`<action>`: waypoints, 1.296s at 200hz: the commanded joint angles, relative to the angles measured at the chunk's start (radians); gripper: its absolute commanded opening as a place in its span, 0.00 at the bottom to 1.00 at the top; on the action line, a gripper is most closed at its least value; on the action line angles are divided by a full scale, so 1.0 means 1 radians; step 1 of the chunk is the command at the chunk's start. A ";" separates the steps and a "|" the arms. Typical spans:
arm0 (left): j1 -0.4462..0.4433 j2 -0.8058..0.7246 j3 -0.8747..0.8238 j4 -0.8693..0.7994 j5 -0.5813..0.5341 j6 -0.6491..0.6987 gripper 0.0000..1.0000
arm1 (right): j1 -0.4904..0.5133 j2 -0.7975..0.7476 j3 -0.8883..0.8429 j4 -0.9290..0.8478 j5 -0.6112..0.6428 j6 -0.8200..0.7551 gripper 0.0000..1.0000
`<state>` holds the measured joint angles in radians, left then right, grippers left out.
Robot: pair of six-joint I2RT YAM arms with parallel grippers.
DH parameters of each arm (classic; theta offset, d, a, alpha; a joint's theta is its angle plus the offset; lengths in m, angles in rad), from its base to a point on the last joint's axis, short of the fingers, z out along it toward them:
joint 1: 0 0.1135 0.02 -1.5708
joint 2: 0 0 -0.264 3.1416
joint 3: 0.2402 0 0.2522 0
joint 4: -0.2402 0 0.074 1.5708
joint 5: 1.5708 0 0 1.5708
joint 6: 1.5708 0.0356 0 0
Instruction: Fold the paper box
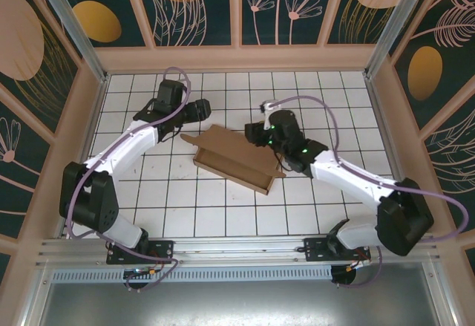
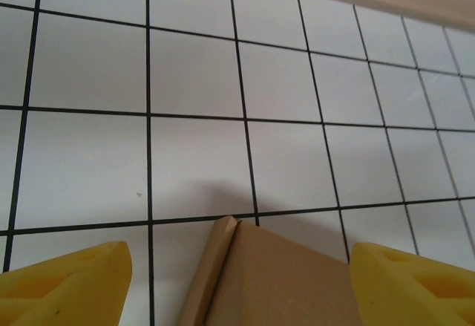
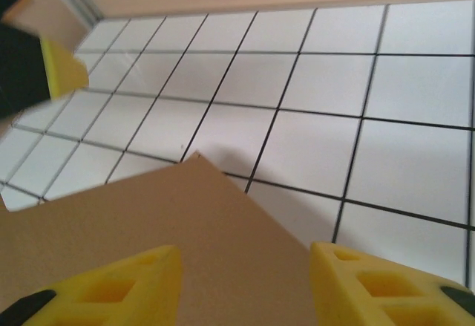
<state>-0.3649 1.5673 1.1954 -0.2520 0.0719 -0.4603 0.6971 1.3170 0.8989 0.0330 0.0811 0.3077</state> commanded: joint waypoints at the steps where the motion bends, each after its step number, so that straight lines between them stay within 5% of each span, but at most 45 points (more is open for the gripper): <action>1: 0.001 0.039 0.012 -0.040 0.038 0.050 0.76 | -0.041 -0.020 0.029 -0.147 -0.088 0.087 0.50; 77: -0.001 0.001 -0.088 -0.015 0.058 0.029 0.75 | -0.145 0.011 0.096 -0.499 -0.092 0.511 0.53; 153: -0.001 -0.031 -0.158 -0.013 0.094 0.002 0.74 | -0.173 0.012 0.091 -0.611 -0.082 0.559 0.63; 259: 0.000 -0.087 -0.275 0.033 0.154 -0.078 0.71 | -0.156 -0.022 -0.058 -0.407 -0.358 0.696 0.66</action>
<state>-0.3649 1.5043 0.9680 -0.2459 0.1825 -0.4911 0.5259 1.3212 0.8764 -0.4530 -0.2169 0.9443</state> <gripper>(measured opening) 0.730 0.667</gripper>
